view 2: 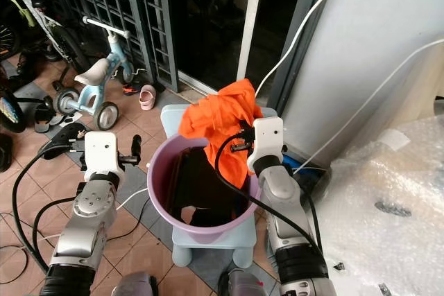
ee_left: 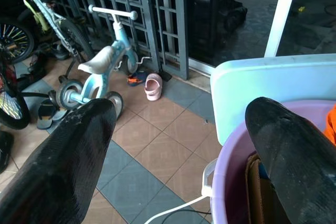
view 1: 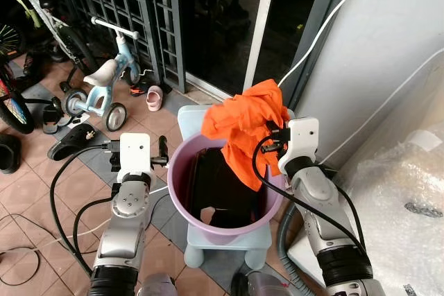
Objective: Clothes washing
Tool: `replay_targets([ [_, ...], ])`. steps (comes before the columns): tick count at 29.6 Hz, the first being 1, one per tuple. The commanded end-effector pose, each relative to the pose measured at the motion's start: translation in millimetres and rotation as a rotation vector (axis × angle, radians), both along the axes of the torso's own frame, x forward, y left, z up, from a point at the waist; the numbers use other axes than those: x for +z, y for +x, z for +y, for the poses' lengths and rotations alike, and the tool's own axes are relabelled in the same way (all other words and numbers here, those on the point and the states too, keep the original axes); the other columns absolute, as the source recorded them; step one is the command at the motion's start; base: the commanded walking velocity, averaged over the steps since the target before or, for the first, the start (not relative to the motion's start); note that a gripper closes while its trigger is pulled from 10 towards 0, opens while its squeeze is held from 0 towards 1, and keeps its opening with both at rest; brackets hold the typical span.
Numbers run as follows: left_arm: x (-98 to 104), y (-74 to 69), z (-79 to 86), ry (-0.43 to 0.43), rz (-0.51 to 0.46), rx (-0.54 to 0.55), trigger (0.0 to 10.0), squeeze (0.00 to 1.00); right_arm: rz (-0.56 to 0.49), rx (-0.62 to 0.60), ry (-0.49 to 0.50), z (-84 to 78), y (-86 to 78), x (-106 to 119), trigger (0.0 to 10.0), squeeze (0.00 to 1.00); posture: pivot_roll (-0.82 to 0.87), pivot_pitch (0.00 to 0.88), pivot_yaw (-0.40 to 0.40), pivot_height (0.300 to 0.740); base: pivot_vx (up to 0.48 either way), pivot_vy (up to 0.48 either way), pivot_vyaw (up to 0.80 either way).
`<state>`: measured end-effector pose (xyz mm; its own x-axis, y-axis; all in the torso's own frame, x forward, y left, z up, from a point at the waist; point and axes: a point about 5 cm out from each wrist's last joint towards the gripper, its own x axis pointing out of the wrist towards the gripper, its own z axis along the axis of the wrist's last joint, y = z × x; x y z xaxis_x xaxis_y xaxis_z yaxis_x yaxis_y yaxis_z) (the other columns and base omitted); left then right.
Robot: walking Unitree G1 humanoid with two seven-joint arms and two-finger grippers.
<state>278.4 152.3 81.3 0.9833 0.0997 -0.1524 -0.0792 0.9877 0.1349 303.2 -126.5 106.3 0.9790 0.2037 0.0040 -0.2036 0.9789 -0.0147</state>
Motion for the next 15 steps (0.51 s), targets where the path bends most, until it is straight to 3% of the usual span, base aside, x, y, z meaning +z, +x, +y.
replay_targets([
  [1, -2, -0.2, 2.2, 0.000, 0.003, 0.012, 10.0, 0.00, -0.040, -0.003, 0.026, 0.7, 5.4, 15, 10.0, 0.00, 0.00, 0.000, -0.032, 0.740, -0.259, 0.000, -0.45],
  [6, -1, 1.2, 0.8, -0.004, -0.004, 0.010, 10.0, 0.00, -0.063, 0.001, 0.007, 1.8, 7.5, 21, 10.0, 0.00, 0.00, 0.000, -0.036, 0.740, -0.259, 0.000, -0.56],
  [11, -3, 1.5, 1.3, -0.005, -0.001, 0.010, 10.0, 0.00, -0.214, -0.048, -0.075, -0.9, 14.6, 50, 10.0, 0.00, 0.00, 0.000, -0.030, 0.740, -0.259, 0.000, -0.78],
  [15, -3, 3.3, 0.3, -0.002, -0.004, -0.004, 10.0, 0.00, -0.222, -0.044, -0.083, 1.6, 18.9, 53, 10.0, 0.00, 0.00, 0.000, -0.028, 0.740, -0.262, 0.000, -0.78],
])
